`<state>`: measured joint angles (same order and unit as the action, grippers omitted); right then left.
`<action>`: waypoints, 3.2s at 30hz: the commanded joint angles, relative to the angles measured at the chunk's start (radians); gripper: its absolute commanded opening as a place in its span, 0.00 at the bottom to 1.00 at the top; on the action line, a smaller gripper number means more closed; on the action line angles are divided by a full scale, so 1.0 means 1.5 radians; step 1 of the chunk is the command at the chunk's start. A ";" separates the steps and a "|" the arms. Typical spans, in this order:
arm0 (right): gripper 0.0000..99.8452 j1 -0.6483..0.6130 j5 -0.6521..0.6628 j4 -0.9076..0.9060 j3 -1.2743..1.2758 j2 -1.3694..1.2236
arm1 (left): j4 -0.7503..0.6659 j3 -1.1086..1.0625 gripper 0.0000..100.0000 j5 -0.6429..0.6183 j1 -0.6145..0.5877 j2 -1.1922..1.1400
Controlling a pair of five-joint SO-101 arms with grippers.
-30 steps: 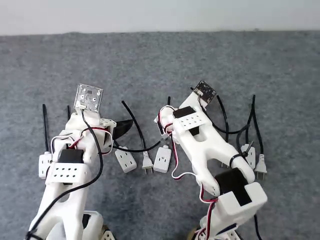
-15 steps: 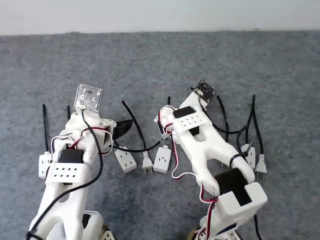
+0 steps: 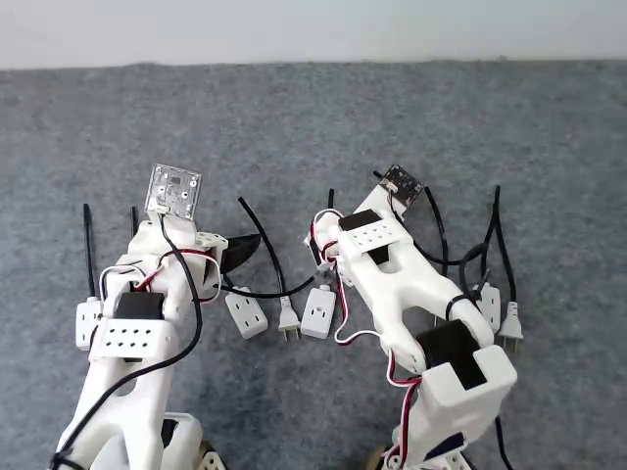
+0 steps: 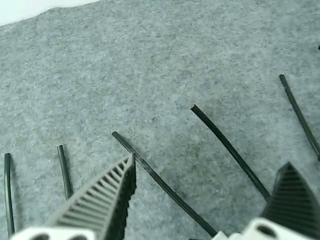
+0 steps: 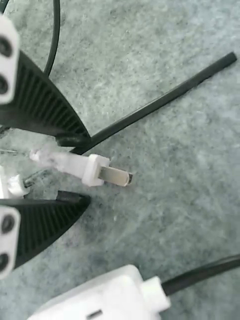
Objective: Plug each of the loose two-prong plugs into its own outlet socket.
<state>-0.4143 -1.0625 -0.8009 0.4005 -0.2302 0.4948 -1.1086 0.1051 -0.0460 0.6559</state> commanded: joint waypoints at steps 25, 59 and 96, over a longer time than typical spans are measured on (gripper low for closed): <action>0.01 0.017 0.127 -0.029 -0.030 0.058 | -0.024 0.021 0.41 -0.002 0.004 -0.001; 0.01 0.018 0.984 -0.327 0.024 0.703 | -0.050 -0.006 0.41 0.031 0.033 0.027; 0.01 -0.048 1.267 -0.473 -0.091 0.677 | 0.109 -0.137 0.41 0.142 0.289 0.775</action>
<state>-0.4772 0.8416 -1.5144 0.3207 0.7948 0.5854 -1.4216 0.3138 0.3391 1.8006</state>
